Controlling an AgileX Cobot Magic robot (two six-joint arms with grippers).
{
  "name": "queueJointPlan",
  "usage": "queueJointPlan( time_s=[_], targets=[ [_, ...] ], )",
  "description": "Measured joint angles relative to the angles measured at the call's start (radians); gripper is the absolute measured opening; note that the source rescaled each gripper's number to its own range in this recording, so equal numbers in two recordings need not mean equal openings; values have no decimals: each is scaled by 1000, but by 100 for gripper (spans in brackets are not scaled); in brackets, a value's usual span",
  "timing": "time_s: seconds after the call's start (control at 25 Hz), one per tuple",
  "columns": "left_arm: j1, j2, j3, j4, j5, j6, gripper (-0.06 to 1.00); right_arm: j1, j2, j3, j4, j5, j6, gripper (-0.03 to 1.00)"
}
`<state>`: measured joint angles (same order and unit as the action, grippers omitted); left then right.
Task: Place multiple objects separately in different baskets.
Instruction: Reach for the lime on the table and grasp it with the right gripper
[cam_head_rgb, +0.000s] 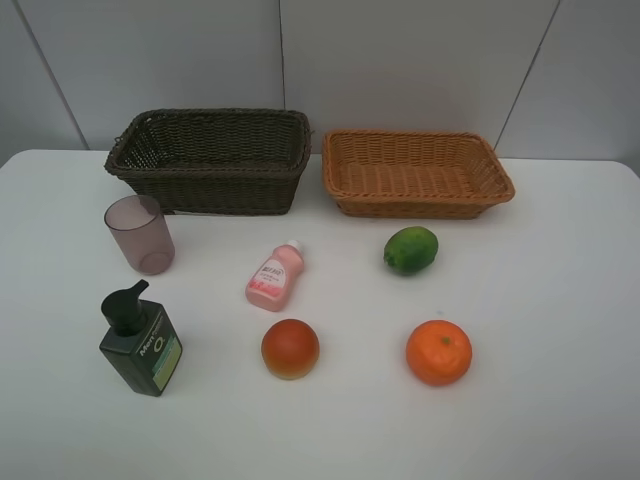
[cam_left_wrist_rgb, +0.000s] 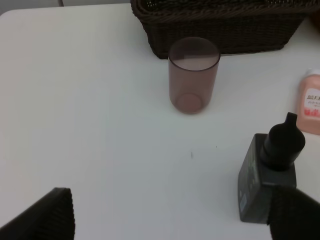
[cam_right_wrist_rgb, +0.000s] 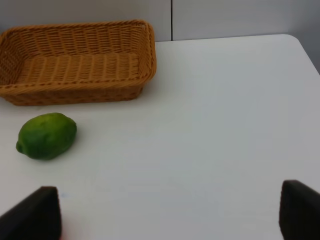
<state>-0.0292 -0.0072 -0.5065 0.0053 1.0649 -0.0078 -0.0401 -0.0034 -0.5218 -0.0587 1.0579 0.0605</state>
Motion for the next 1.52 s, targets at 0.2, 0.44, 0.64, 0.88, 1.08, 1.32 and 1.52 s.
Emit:
queueJointPlan(
  time_s=[0.2,0.44,0.64,0.88,1.08,1.32,1.52],
  targets=[
    [0,0,0,0,0,0,100,0,0,0,0,0,0,83],
    [0,0,0,0,0,0,100,0,0,0,0,0,0,83],
    [0,0,0,0,0,0,100,0,0,0,0,0,0,83],
    [0,0,0,0,0,0,100,0,0,0,0,0,0,83],
    [0,0,0,0,0,0,100,0,0,0,0,0,0,83],
    [0,0,0,0,0,0,100,0,0,0,0,0,0,83],
    [0,0,0,0,0,0,100,0,73,0,0,0,0,83]
  ],
)
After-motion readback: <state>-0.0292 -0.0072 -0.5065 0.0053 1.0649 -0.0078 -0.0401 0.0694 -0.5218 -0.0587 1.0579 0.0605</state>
